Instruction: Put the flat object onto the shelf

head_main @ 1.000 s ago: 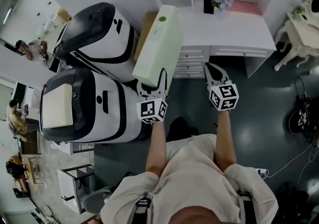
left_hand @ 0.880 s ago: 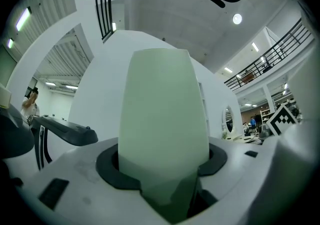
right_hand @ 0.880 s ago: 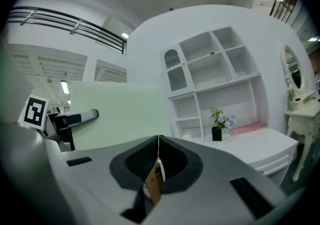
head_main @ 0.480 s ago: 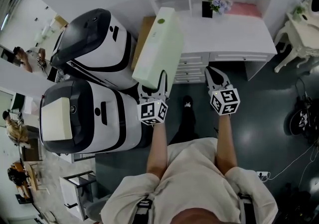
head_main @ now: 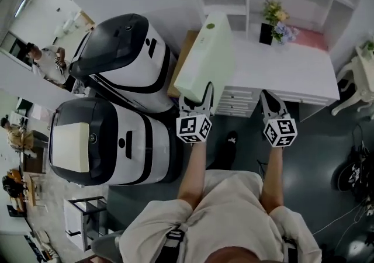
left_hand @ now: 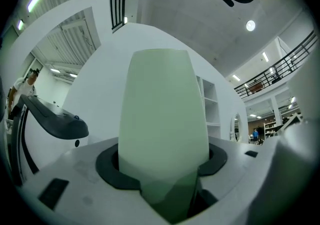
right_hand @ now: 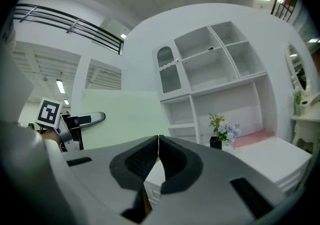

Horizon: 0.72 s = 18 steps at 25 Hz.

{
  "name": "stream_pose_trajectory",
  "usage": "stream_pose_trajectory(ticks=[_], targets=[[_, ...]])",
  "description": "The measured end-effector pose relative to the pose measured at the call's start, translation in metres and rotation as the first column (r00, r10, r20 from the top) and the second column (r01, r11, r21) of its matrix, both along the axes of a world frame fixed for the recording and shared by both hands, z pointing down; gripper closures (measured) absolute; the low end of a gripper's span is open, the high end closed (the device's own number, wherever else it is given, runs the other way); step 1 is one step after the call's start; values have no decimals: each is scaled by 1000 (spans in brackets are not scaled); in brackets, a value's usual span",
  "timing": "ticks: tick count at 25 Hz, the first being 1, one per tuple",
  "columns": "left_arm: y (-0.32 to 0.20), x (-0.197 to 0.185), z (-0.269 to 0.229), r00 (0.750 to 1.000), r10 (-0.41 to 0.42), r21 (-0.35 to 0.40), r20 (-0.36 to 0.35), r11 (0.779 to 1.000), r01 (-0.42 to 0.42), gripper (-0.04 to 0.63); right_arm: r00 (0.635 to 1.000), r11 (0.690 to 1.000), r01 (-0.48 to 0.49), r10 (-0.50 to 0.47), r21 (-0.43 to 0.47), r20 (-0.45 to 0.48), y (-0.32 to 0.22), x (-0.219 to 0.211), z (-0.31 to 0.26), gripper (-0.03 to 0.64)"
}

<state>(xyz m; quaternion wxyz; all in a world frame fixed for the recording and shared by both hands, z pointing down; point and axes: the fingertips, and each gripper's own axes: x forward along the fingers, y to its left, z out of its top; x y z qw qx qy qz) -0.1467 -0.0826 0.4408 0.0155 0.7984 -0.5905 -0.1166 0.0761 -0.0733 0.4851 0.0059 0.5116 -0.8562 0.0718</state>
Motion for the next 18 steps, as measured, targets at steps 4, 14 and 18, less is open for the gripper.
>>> stream_pose_trajectory(ticks=[4,14,18], targets=[[-45,0,-6,1000,10,1,-5,1000,-10,334,1000,1000,-26,26,9,15,-44,5,-9,548],[-151,7,23,961,56,-71,-269,994,-78,334,996,998,-55,52,-34,-67,-129,5,3,548],[-195,12,41,897,55,-109,-439,987,-114,334,993,998,-62,59,-31,-107,-159,11,2,548]])
